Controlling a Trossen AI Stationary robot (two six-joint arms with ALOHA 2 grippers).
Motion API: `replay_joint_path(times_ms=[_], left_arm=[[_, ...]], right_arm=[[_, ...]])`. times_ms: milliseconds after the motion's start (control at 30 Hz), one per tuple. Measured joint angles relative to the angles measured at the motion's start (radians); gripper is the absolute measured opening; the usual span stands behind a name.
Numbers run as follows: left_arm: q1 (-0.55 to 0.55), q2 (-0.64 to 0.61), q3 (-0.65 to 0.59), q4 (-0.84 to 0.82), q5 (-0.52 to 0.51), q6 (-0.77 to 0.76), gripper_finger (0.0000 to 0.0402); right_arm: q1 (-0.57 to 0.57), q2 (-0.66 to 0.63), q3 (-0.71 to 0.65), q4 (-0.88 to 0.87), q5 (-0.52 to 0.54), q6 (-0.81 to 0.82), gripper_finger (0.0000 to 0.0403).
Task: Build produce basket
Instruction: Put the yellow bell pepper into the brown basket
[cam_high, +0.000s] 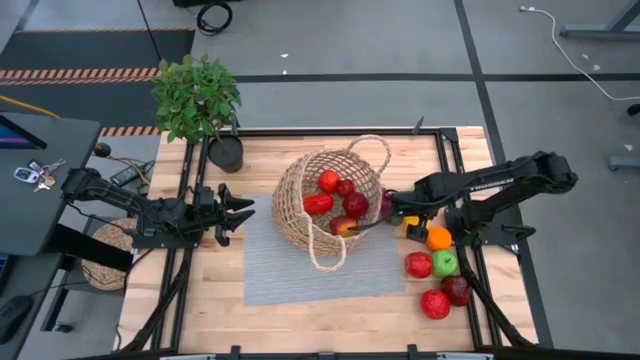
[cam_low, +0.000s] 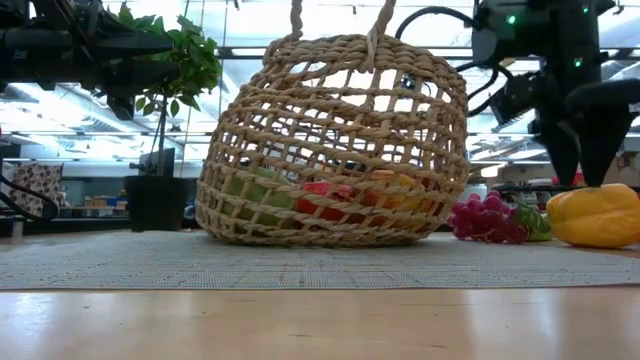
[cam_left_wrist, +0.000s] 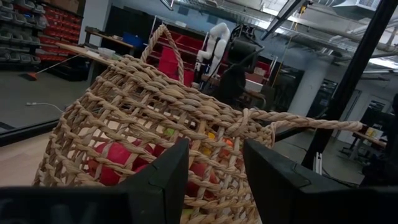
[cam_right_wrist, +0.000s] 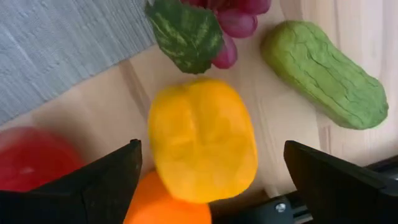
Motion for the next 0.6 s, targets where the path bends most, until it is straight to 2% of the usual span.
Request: replay_joint_path(times_ms=[200,333,600], left_arm=[[0.0,0.0,0.0,-0.001,0.0,0.0,0.016],[0.0,0.0,0.0,-0.001,0.0,0.0,0.016],[0.0,0.0,0.0,-0.001,0.0,0.0,0.016]], right_arm=[[-0.039,0.054,-0.064,0.081,-0.066,-0.063,0.0396],[-0.044,0.112,-0.074,0.067,-0.071,-0.087,0.0387],[-0.044,0.155,-0.066,0.074,-0.077,-0.095,0.0318]])
